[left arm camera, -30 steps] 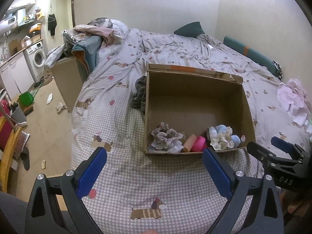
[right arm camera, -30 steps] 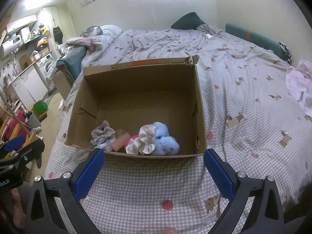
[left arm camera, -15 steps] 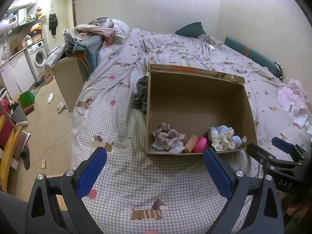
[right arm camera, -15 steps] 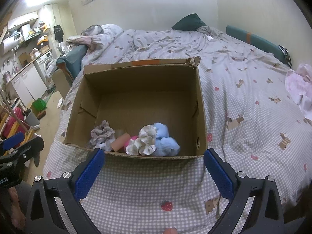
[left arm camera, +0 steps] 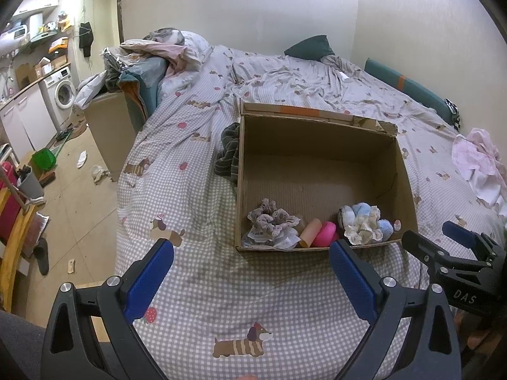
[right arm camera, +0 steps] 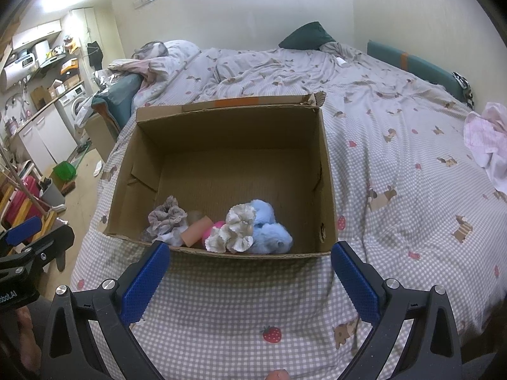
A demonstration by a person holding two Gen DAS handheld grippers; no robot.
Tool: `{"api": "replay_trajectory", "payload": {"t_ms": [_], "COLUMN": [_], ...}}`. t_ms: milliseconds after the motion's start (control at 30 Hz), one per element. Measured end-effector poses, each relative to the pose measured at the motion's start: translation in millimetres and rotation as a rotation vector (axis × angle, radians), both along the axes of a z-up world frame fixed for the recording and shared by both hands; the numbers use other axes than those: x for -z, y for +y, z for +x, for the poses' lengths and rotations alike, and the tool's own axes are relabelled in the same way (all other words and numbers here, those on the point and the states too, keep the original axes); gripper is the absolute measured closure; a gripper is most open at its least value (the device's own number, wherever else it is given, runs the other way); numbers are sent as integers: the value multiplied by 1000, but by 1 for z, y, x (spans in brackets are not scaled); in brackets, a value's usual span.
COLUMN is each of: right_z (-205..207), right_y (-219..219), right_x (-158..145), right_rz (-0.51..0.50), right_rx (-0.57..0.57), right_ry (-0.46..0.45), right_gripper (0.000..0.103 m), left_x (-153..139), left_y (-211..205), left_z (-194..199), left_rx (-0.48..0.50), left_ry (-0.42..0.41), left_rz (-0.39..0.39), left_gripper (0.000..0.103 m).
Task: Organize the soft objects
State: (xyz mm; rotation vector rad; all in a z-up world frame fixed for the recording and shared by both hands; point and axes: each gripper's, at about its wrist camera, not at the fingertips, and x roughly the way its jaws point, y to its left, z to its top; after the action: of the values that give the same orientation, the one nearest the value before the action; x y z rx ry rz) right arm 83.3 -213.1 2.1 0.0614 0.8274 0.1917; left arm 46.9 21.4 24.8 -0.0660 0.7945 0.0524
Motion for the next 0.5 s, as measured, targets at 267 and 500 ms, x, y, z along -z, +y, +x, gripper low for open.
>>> {"api": "replay_trajectory", "payload": {"t_ms": [267, 500], "right_z": [0, 0], "right_y": [0, 0], "right_x": [0, 0], "right_rz": [-1, 1], "right_rx": [0, 0], "right_ry": [0, 3], "right_gripper": [0, 0], "left_x": [5, 9], "left_y": [2, 3], "left_z": [2, 4], "left_rx": [-9, 2], "left_ry": [14, 20], "left_rz": [-7, -21], "left_gripper": [5, 5]}}
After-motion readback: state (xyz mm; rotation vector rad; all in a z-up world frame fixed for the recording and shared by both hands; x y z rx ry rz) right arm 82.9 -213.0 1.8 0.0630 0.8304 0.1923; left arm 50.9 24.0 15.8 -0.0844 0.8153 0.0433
